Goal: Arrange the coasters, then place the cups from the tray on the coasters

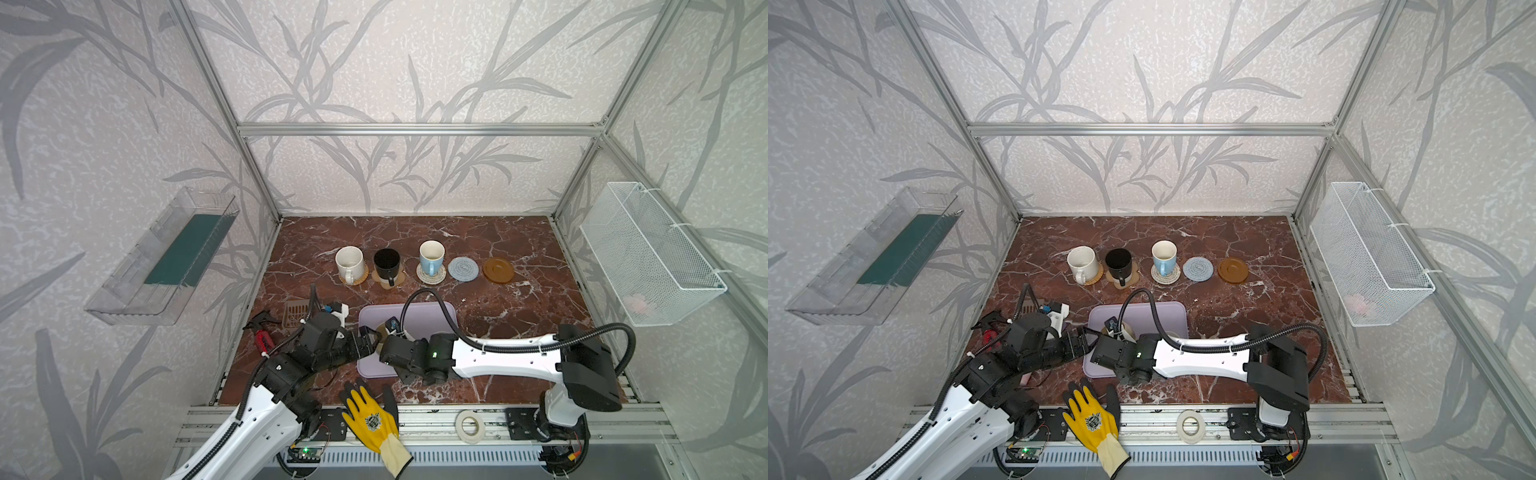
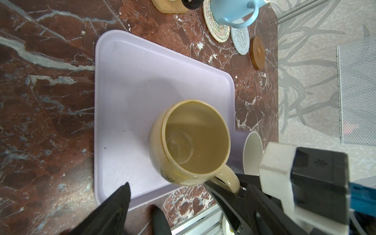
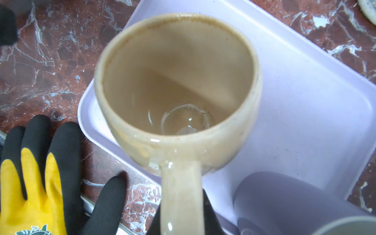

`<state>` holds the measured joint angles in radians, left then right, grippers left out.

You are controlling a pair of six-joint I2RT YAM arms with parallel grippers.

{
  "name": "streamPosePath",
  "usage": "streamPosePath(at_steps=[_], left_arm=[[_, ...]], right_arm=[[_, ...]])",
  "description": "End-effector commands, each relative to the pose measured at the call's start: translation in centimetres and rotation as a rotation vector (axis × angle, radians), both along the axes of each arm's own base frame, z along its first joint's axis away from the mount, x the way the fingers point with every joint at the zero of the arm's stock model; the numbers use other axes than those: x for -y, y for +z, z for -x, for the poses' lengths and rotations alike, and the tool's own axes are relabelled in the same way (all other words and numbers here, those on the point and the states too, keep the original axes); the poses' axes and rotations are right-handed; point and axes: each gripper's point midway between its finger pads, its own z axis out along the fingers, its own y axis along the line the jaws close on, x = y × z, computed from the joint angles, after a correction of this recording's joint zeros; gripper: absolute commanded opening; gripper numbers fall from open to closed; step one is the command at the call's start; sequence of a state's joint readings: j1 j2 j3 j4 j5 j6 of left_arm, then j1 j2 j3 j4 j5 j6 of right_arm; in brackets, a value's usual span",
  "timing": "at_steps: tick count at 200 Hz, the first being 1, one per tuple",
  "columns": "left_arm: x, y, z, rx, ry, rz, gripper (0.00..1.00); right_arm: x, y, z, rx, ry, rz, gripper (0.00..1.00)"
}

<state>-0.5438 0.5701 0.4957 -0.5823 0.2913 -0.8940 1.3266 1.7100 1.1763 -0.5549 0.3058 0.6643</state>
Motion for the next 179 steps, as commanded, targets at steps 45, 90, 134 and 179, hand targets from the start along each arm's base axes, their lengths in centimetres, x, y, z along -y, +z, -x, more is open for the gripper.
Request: streamPosePath(at_steps=[45,90,134,179], left_arm=[[-0.2,-0.5,-0.4,-0.001,0.029,0.008,0.9],[-0.4,-1.1,0.0,-0.011,0.038,0.008,0.9],[-0.7,-1.1,0.3,-0.008,0.045,0.01,0.9],[-0.8,-1.2,0.4,-0.01,0.051,0.013,0.9]], right_arm=[[-0.3,-2.4,1.0,-0.072,-0.012,0.02,0.0],[-0.4,-3.4,1.0,-0.076,-0.016,0.035,0.13],[-0.6,-3.8,0.7,-0.065,-0.012,0.062,0.14],[-0.7,-3.8,0.6,-0.06,-0.013,0.065,0.24]])
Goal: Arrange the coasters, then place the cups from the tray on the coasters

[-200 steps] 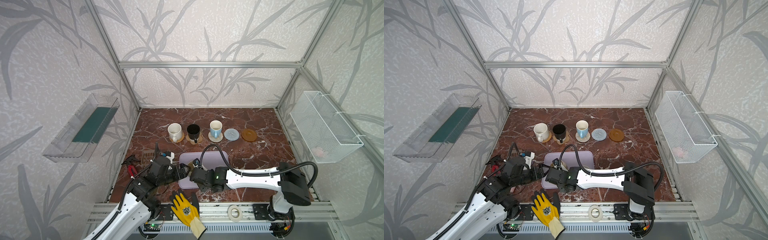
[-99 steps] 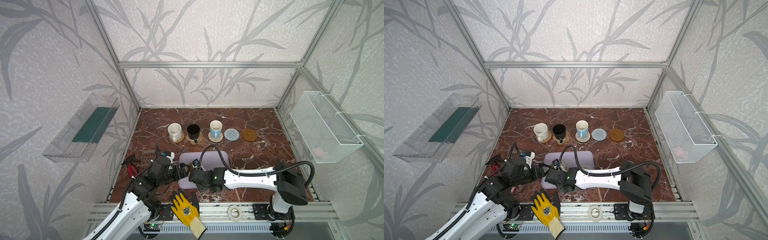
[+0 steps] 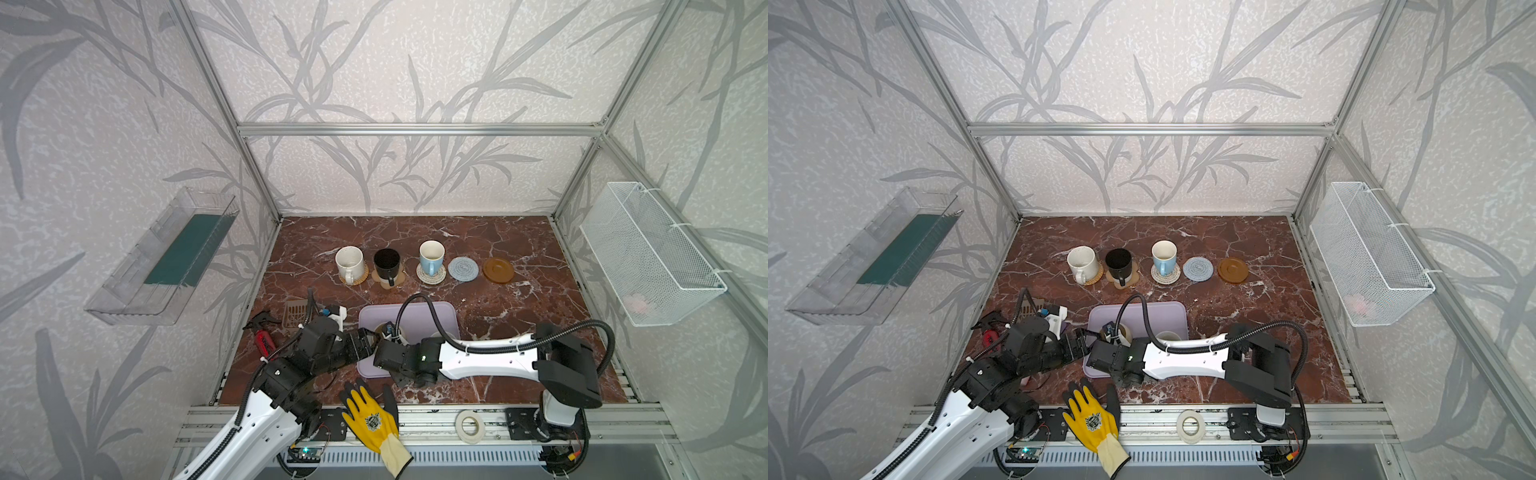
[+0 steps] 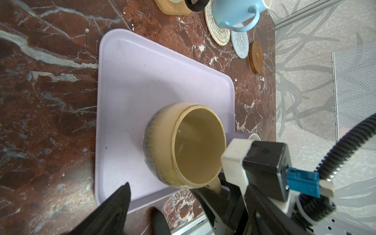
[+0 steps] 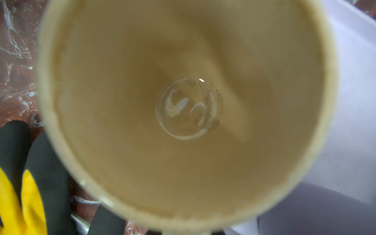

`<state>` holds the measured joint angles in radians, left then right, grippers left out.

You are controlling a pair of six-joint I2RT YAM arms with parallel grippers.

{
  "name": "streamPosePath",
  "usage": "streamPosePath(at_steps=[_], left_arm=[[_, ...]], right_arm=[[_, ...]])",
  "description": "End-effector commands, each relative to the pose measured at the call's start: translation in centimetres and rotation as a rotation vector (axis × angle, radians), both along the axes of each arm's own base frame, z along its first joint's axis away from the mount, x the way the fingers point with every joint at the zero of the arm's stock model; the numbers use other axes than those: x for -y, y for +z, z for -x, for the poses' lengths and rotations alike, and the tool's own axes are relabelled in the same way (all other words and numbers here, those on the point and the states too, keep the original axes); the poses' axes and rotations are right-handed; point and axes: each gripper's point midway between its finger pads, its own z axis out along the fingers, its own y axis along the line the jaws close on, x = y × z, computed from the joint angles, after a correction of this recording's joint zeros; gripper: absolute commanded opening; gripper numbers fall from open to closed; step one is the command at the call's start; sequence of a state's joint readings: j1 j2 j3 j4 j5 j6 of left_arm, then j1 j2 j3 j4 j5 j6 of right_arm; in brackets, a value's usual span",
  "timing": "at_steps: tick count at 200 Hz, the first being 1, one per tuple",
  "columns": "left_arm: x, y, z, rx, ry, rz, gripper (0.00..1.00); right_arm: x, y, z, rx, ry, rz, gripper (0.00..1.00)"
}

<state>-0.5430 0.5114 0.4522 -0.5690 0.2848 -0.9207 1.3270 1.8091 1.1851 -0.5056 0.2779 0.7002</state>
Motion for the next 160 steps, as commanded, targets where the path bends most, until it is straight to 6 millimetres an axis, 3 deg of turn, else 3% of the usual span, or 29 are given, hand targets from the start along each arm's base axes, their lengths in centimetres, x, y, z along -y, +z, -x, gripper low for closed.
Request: streamPosePath(at_steps=[1,28,72,136,160], left_arm=[[-0.5,-0.8,0.2,-0.022,0.028,-0.011,0.9],[-0.6,-0.6,0.2,-0.021,0.029,-0.011,0.9],[-0.7,-0.5,0.2,-0.016,0.035,-0.01,0.9],[-0.8,-0.7,0.3,-0.02,0.037,-0.016,0.9],[-0.8,-0.7,0.3,-0.019,0.038,-0.017,0.9]], right_arm=[[0.3,-0.6,0.3,-0.016,0.009,0.043,0.24],[0.4,0.0,0.2,-0.005,0.009,0.036,0.34],[0.3,1.4,-0.1,0.016,0.01,0.024,0.35],[0.4,1.6,-0.3,0.019,-0.011,0.03,0.27],[0.4,1.3,-0.2,0.015,-0.012,0.035,0.18]])
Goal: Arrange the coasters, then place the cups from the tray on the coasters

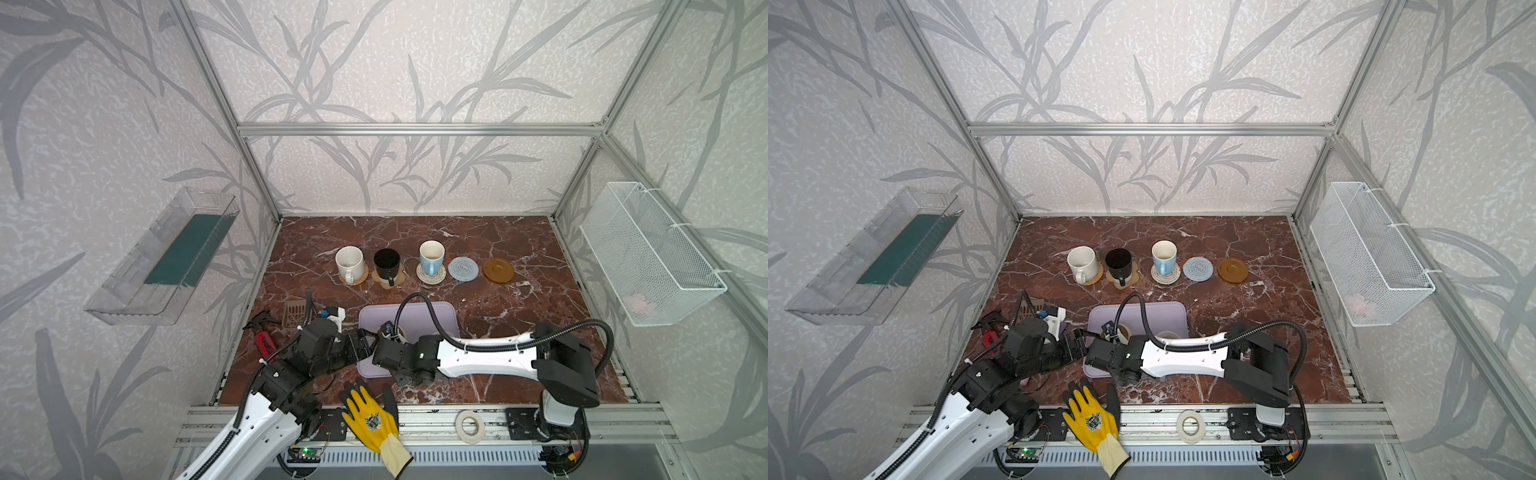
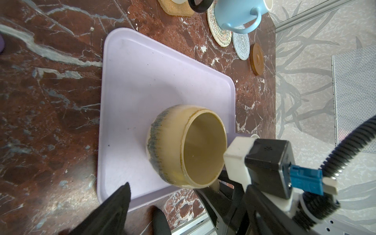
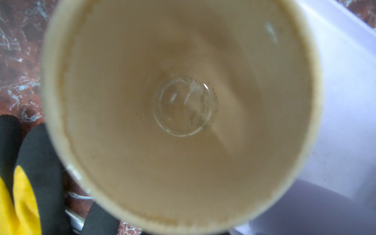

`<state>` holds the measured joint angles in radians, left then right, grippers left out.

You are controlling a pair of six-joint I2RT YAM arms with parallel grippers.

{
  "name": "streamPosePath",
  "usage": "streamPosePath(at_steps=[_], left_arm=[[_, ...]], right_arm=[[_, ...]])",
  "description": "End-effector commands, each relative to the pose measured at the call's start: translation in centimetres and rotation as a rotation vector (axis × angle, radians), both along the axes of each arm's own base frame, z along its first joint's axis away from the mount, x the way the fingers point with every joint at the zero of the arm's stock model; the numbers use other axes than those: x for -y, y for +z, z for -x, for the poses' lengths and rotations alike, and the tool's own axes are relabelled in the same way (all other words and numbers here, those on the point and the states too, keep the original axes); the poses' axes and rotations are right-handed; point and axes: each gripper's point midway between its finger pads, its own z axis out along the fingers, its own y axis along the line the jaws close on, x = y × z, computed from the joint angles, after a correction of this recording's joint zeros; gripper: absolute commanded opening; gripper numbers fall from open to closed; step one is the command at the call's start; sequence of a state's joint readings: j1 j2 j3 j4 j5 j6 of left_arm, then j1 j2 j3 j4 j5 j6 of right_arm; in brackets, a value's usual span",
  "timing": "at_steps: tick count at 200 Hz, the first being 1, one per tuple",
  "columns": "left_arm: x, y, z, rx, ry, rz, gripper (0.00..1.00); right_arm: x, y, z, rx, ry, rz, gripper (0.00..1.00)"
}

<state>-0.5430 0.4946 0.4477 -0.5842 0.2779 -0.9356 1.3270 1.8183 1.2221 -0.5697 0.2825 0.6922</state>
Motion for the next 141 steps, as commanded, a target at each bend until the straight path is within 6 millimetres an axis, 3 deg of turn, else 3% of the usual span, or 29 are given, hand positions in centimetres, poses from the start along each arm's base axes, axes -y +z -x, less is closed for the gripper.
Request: streamPosePath(at_steps=[1,52,85,141], left_arm=[[-0.6,-0.5,0.0,-0.009,0.024,-0.019,0.9],[-0.5,-0.3,0.0,-0.006,0.022,-0.019,0.9],[-0.4,-0.1,-0.1,-0.001,0.017,-0.015,0.9],[-0.2,0.2,-0.4,0.008,0.021,-0.008,0.9]], right_arm=[[0.1,0.9,-0.2,0.018,-0.017,-0.003,0.17],[-0.3,2.4,-0.3,0.028,-0.007,-0.043,0.0],[-0.7,4.6,-0.6,0.062,-0.001,-0.101,0.0],[-0.3,6.1,-0.8,0.099,-0.005,-0.142,0.0]])
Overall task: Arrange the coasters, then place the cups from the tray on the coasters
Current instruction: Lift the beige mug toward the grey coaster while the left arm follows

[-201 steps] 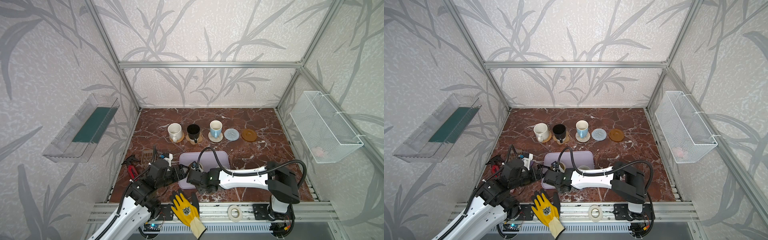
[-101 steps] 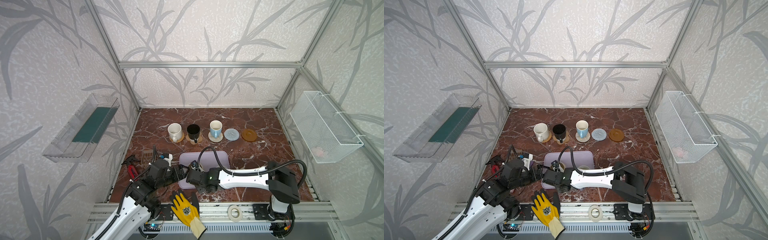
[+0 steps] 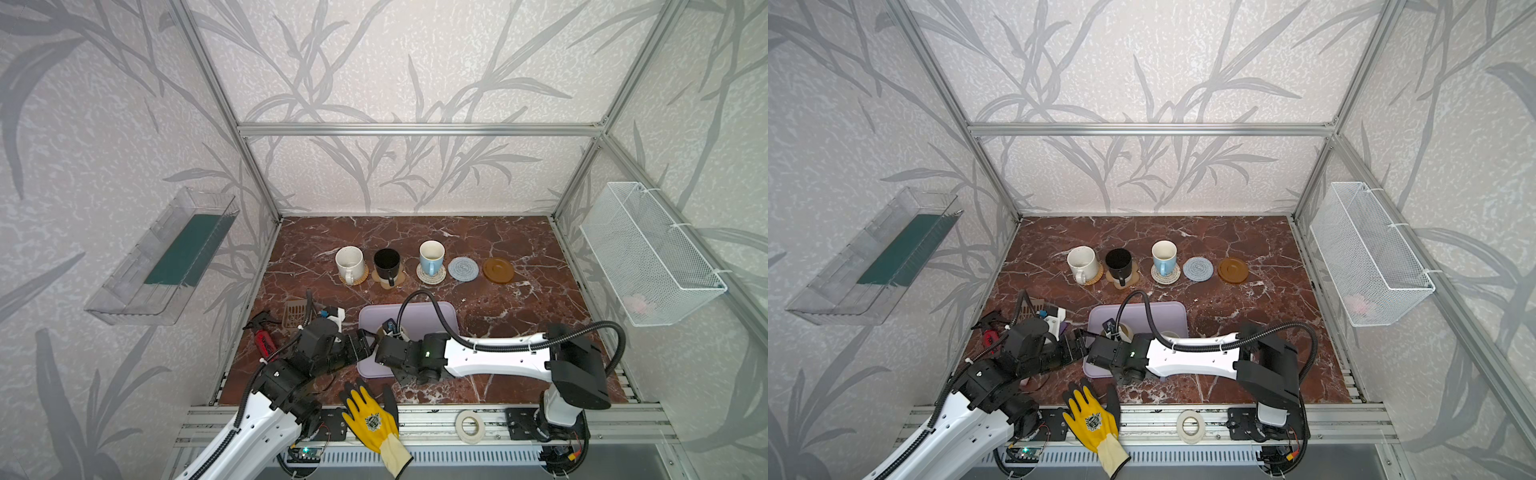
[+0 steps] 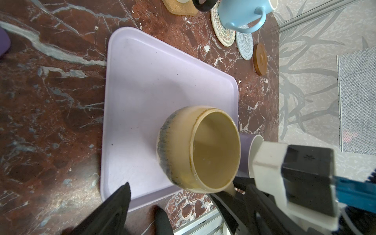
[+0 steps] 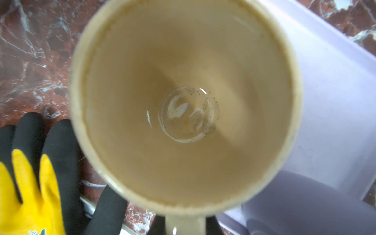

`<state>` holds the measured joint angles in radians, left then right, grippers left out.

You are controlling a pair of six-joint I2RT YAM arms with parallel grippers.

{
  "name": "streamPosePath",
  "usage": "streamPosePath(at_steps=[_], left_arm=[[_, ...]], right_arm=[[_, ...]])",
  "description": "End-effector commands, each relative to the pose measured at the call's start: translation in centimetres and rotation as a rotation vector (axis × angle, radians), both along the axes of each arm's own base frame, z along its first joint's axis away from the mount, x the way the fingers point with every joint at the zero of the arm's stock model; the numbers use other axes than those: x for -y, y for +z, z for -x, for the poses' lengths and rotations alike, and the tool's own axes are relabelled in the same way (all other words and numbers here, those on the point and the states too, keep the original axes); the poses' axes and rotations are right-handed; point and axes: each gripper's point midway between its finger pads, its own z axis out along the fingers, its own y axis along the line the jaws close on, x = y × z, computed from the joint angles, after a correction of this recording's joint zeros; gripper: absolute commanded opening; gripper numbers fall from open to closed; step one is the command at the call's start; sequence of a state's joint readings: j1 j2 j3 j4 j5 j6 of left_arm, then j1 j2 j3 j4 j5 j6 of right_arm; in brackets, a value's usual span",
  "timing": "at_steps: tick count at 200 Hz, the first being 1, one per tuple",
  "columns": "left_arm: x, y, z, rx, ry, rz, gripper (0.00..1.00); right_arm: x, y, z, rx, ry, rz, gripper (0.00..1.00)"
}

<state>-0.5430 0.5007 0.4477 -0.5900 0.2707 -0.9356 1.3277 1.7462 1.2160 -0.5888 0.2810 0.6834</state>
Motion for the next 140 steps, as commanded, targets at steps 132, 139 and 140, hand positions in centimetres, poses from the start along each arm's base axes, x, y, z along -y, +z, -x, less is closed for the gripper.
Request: streamPosePath(at_steps=[132,139,140], left_arm=[[3.6,11.9,-3.4,0.278,-0.072,0.208,0.99],[3.8,12.7,-3.7,0.296,-0.079,0.211,0.99],[3.9,12.8,-3.8,0.297,-0.081,0.211,0.99]], right_arm=[[2.6,11.4,-4.8,0.221,-0.117,-0.238,0.0],[2.9,11.7,-5.2,0.228,-0.13,-0.247,0.0],[3.0,11.8,-5.3,0.23,-0.132,-0.248,0.0]])
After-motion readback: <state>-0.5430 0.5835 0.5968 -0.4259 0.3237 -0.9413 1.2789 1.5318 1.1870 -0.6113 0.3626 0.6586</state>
